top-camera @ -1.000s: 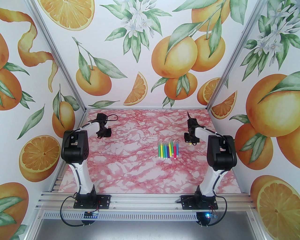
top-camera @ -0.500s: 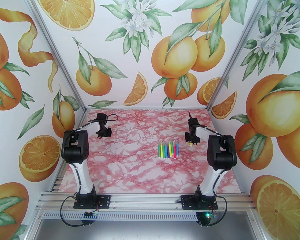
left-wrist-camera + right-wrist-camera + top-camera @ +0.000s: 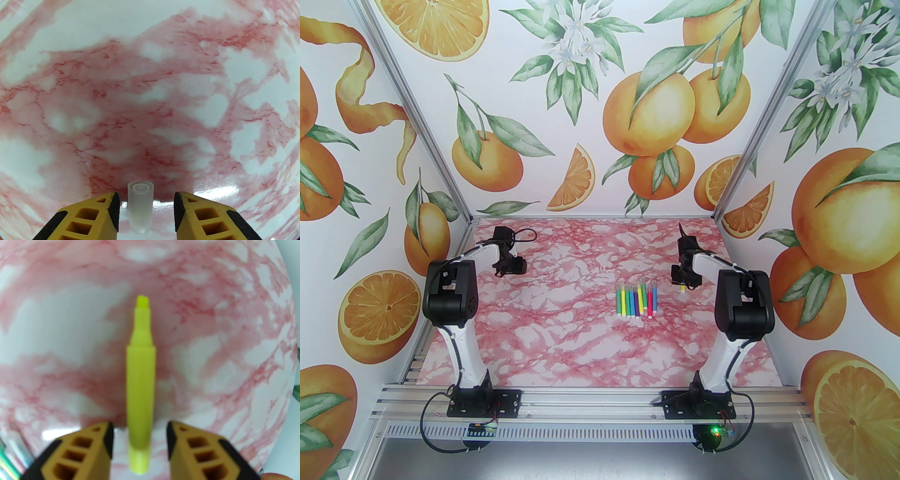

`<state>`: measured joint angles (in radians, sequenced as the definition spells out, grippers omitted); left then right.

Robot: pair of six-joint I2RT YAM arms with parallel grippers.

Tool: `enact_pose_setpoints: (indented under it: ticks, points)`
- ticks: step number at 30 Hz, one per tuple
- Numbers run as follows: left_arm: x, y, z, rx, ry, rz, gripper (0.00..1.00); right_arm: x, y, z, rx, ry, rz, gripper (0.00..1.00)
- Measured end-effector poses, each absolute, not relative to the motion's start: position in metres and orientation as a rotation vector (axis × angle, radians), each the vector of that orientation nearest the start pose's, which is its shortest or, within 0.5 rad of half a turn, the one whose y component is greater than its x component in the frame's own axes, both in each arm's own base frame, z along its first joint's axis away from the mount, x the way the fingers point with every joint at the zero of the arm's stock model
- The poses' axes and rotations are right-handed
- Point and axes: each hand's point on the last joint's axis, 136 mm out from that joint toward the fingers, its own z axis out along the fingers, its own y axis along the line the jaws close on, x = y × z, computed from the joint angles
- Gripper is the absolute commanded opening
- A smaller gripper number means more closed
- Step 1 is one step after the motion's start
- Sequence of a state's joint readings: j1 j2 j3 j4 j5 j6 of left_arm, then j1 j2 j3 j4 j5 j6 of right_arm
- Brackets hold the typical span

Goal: Open the pen caps

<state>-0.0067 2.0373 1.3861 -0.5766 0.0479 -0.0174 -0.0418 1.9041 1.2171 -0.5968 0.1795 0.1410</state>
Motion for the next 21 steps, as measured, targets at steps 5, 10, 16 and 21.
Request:
enact_pose_setpoints:
  ticks: [5, 10, 16, 21]
  points:
    - [0.449, -0.014, 0.025, -0.007, 2.778, -0.095, 0.53, 0.404, -0.042, 0.038, 0.290, 2.785, -0.184, 0.48]
    - [0.450, -0.019, 0.058, -0.001, 2.694, -0.134, 0.56, 0.404, -0.034, 0.058, 0.282, 2.738, -0.111, 0.53]
    - [0.453, -0.033, 0.113, 0.009, 2.540, -0.247, 0.57, 0.399, -0.013, 0.080, 0.274, 2.687, 0.021, 0.56]
    - [0.453, -0.046, 0.132, 0.033, 2.469, -0.324, 0.60, 0.399, 0.006, 0.089, 0.238, 2.661, 0.073, 0.56]
